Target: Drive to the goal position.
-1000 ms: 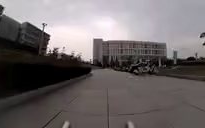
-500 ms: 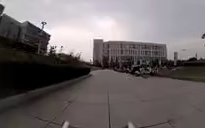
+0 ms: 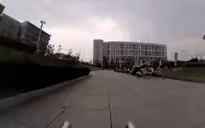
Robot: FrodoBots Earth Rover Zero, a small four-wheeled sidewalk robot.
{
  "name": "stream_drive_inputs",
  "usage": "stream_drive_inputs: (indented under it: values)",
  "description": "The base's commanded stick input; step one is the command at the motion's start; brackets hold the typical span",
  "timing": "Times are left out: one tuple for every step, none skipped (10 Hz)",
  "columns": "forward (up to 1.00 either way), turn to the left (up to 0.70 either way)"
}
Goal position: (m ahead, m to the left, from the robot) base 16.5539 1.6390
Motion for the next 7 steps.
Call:
stream_drive_inputs:
  values:
    - [0.6, 0.0]
    - [0.6, 0.0]
    - [0.6, 0.0]
    - [0.6, 0.0]
    - [0.6, 0.0]
    - [0.6, 0.0]
    - [0.6, 0.0]
